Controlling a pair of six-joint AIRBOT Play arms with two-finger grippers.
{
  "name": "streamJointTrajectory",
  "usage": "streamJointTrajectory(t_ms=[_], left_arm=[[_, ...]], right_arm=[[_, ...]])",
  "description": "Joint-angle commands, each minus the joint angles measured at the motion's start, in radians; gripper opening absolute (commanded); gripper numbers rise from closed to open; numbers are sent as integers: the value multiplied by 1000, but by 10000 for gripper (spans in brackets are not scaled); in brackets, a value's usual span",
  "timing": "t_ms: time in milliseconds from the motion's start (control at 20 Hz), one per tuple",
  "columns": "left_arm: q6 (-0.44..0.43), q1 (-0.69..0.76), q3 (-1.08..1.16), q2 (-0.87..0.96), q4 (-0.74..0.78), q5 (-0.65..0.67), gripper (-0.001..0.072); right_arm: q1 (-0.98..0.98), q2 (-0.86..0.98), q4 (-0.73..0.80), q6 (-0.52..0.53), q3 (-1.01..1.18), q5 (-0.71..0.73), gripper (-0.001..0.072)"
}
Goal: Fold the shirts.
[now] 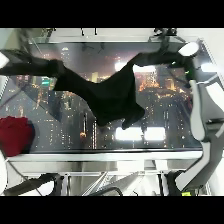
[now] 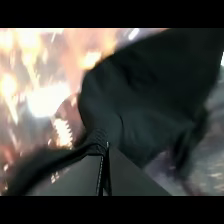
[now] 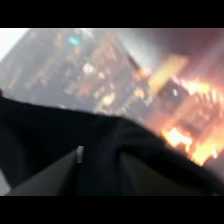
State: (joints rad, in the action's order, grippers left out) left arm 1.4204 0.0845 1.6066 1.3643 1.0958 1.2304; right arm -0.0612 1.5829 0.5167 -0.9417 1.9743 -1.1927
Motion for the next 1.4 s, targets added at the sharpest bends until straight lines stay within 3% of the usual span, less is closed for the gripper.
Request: streamJointTrajectory(t_ms=[0, 200, 350, 600, 700, 800, 850, 900, 950, 1200, 1350], left_arm=[[-8, -35, -97, 149, 11, -67, 14], [-60, -66, -97, 235, 13, -56, 14], [-78, -80, -97, 262, 13, -67, 14], [-104, -86, -97, 273, 11, -66, 15], [-121, -86, -97, 273, 11, -48, 15], [-123, -86, -97, 273, 11, -45, 15], [-126, -86, -97, 273, 10, -45, 14], [-130, -86, -97, 273, 10, -46, 15], [-130, -86, -97, 273, 9, -46, 15], [-131, -87, -97, 273, 10, -44, 15], [-138, -87, -97, 273, 9, -45, 15]], right_arm=[[10, 158, 12, -55, -4, 10, 345], [100, 103, 48, -202, -4, -200, 345], [154, 63, 201, -344, -17, -420, 344], [114, -103, 270, -383, -354, -454, 343], [55, -232, 269, -383, -604, -396, 345], [-41, -365, 269, -364, -848, -211, 346], [-95, -410, 269, -364, -944, -93, 366], [-139, -433, 269, -371, -1009, -9, 445], [-174, -438, 269, -394, -1054, 46, 483], [-217, -430, 269, -462, -1109, 132, 482], [-217, -424, 265, -455, -1108, 302, 483]])
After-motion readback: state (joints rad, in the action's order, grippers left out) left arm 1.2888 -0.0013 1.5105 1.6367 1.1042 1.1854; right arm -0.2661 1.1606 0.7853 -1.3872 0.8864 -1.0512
